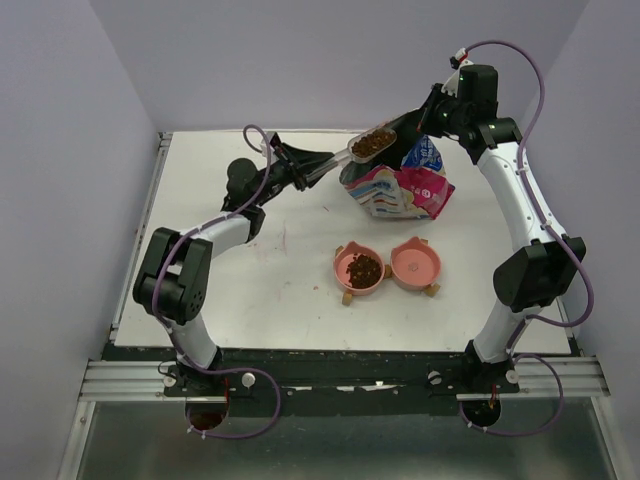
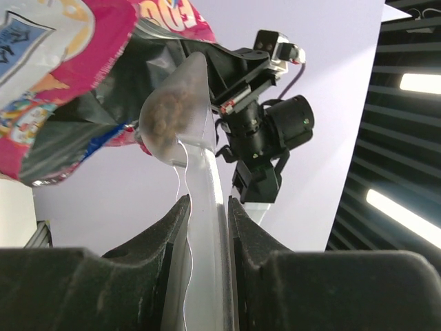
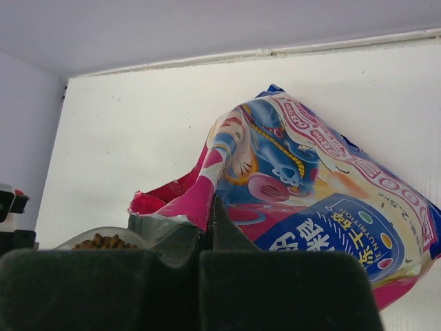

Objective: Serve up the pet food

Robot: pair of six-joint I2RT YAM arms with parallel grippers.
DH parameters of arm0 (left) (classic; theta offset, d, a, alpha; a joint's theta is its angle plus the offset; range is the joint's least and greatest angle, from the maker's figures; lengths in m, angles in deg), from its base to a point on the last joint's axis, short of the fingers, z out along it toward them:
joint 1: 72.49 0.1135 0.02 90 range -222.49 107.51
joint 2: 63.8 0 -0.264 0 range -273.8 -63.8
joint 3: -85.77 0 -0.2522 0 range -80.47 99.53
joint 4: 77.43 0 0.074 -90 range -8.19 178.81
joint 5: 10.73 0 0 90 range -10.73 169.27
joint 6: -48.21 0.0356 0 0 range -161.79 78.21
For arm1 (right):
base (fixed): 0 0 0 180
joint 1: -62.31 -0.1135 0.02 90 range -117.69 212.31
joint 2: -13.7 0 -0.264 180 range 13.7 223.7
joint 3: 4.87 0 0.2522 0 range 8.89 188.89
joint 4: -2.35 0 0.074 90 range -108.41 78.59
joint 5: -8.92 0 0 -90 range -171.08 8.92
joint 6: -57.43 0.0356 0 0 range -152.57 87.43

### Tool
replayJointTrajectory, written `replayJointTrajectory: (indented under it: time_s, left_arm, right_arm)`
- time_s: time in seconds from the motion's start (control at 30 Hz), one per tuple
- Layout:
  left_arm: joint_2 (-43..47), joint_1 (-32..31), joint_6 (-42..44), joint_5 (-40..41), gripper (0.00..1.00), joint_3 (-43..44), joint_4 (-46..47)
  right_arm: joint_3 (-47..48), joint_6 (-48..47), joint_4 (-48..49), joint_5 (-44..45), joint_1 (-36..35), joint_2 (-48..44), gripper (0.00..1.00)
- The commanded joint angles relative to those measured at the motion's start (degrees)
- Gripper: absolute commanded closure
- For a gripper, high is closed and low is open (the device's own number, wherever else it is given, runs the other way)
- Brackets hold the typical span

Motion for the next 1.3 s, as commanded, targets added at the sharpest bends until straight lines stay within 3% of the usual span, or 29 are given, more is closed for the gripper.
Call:
replayJointTrajectory:
  time_s: [0.0,0.5,0.7,0.9,1.27]
  left_arm:
    - [5.45,0.48,-2.82,-0.34,1.00,-2.29,0.15]
    - [20.56,0.48,-2.38,-4.04,1.00,-18.80,-0.65]
    - [25.93,-1.09,0.61,-5.00,1.00,-22.42,-5.13]
    - [22.43,-7.51,-1.13,-3.25,1.00,-23.83,-0.32]
    - [12.49,-11.91,-0.62,-3.86,1.00,-20.93,5.15]
  right_arm:
    - [5.34,-0.08,6.39,0.41,0.75,-1.75,1.00]
    - [6.48,-0.26,6.30,-0.12,0.75,-1.05,1.00]
    - [7.36,-0.17,6.30,-0.38,0.75,-0.43,1.00]
    - [7.62,-0.17,6.30,-0.64,0.75,-0.35,1.00]
    - [7.27,-0.52,6.22,-0.21,0.83,-1.14,1.00]
